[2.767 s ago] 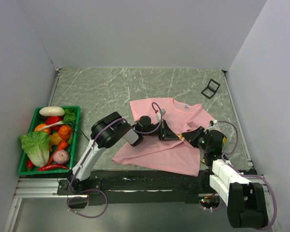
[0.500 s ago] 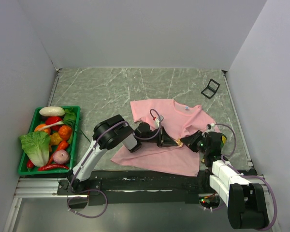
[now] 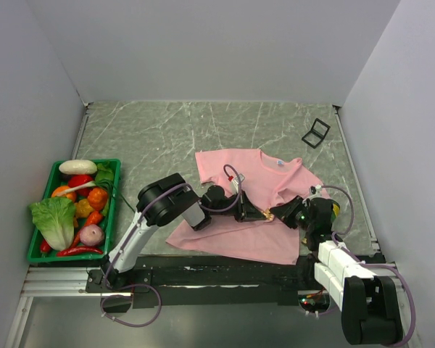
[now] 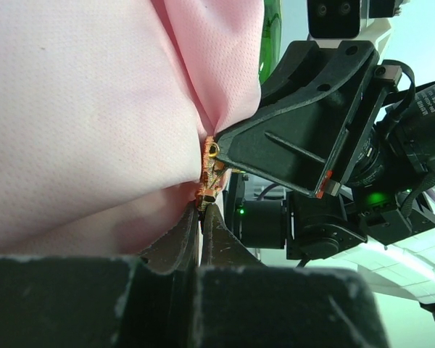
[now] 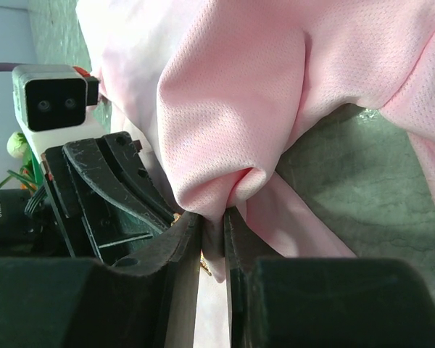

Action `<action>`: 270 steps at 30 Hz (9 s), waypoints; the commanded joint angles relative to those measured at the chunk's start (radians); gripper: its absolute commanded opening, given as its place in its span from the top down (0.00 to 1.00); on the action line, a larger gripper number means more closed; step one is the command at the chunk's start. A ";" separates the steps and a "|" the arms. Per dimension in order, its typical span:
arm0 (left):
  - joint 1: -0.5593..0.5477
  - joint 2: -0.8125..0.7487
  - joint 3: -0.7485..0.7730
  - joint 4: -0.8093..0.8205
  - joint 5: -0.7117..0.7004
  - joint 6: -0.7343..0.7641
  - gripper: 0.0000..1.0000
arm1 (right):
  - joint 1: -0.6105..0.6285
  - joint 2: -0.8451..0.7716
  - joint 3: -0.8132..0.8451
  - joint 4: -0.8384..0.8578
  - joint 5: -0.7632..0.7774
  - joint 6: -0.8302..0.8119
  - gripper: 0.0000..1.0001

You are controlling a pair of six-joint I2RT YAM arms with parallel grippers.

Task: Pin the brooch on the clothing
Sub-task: Pin the brooch onto the flattened clothing, then pick up the clothing with brooches from the center of the board, then flatten out the clothing with brooches at the center of the board.

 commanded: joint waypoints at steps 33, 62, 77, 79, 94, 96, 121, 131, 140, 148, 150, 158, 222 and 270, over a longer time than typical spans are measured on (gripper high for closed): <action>-0.145 -0.228 -0.039 0.153 0.131 0.253 0.99 | 0.021 -0.019 0.020 0.024 0.210 -0.010 0.78; -0.218 -0.315 -0.008 -0.132 0.115 0.516 0.99 | 0.024 0.006 0.069 0.029 0.227 0.008 0.79; -0.152 -0.298 -0.059 -0.153 0.078 0.483 0.99 | 0.021 -0.195 0.107 -0.166 0.236 -0.010 0.78; -0.150 -0.284 -0.057 -0.126 0.083 0.469 0.99 | 0.021 -0.212 0.109 -0.175 0.233 -0.014 0.77; -0.103 -0.321 -0.011 -0.278 0.017 0.506 0.94 | 0.021 -0.266 0.166 -0.256 0.218 -0.055 0.45; -0.090 -0.327 0.001 -0.316 0.020 0.521 0.67 | 0.021 -0.269 0.182 -0.275 0.227 -0.083 0.43; 0.140 -0.254 0.489 -1.242 -0.378 0.981 0.04 | 0.021 -0.291 0.273 -0.364 0.314 -0.155 0.34; 0.168 -0.107 0.725 -1.439 -0.659 1.082 0.04 | 0.021 -0.327 0.284 -0.431 0.347 -0.176 0.34; 0.180 -0.071 0.768 -1.479 -0.788 1.176 0.04 | 0.022 -0.339 0.272 -0.424 0.330 -0.175 0.34; 0.198 0.027 0.894 -1.601 -0.778 1.208 0.02 | 0.022 -0.324 0.295 -0.427 0.330 -0.178 0.34; 0.198 0.039 0.906 -1.614 -0.767 1.210 0.12 | 0.022 -0.330 0.298 -0.430 0.336 -0.179 0.34; 0.232 0.117 0.974 -1.663 -0.753 1.196 0.82 | 0.022 -0.293 0.325 -0.419 0.325 -0.190 0.34; 0.523 -0.056 0.960 -1.542 -0.600 1.274 0.99 | 0.101 1.531 2.083 -1.169 0.604 -0.462 0.39; 0.488 -0.945 0.457 -1.161 -0.632 1.472 0.99 | 0.110 0.477 1.542 -0.803 0.715 -0.558 1.00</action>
